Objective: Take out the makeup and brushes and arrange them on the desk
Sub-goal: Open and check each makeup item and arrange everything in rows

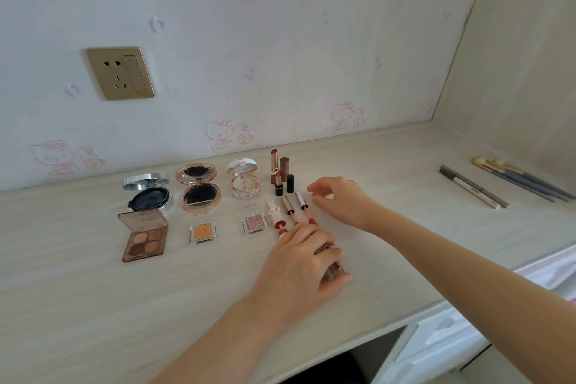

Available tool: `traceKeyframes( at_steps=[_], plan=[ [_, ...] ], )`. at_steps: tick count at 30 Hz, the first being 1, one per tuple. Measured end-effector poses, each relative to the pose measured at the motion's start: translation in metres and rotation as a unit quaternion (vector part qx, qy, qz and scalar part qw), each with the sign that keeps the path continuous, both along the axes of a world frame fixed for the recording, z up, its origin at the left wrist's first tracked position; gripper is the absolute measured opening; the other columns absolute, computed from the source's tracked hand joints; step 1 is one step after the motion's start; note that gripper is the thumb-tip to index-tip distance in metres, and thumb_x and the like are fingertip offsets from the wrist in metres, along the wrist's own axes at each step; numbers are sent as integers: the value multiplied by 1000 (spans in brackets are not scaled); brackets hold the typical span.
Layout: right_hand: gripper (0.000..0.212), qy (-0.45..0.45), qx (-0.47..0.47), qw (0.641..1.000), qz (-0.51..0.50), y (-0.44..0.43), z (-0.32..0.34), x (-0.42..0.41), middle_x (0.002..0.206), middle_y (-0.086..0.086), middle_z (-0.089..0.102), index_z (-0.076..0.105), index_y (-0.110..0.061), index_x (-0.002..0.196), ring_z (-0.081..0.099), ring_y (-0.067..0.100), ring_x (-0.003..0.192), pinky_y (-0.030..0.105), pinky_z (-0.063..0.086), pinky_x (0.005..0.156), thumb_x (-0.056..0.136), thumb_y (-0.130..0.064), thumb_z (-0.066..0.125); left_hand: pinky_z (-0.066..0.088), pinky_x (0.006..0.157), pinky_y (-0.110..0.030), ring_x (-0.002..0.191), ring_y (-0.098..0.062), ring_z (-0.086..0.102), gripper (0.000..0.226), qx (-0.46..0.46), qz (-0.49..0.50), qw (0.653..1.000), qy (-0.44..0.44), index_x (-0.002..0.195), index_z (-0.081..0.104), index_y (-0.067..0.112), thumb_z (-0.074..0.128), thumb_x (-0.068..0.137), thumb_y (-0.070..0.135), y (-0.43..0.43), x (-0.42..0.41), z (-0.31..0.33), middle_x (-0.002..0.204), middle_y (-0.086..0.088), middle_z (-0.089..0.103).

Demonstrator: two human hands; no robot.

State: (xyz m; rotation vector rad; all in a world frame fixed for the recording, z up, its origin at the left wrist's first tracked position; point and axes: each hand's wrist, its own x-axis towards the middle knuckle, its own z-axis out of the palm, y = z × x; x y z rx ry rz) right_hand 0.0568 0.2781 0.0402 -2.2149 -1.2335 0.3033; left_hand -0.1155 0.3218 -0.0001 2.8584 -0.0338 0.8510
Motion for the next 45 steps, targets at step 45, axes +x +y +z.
traceKeyframes(
  at_steps=[45],
  plan=[
    [29, -244, -51, 943, -223, -234, -25, 163, 108, -2, 59, 58, -21, 119, 46, 21, 104, 32, 44, 86, 96, -33, 47, 32, 102, -27, 129, -27, 43, 43, -197, 8, 966, 169, 134, 49, 10, 51, 92, 18, -81, 323, 18, 136, -12, 53]
  ],
)
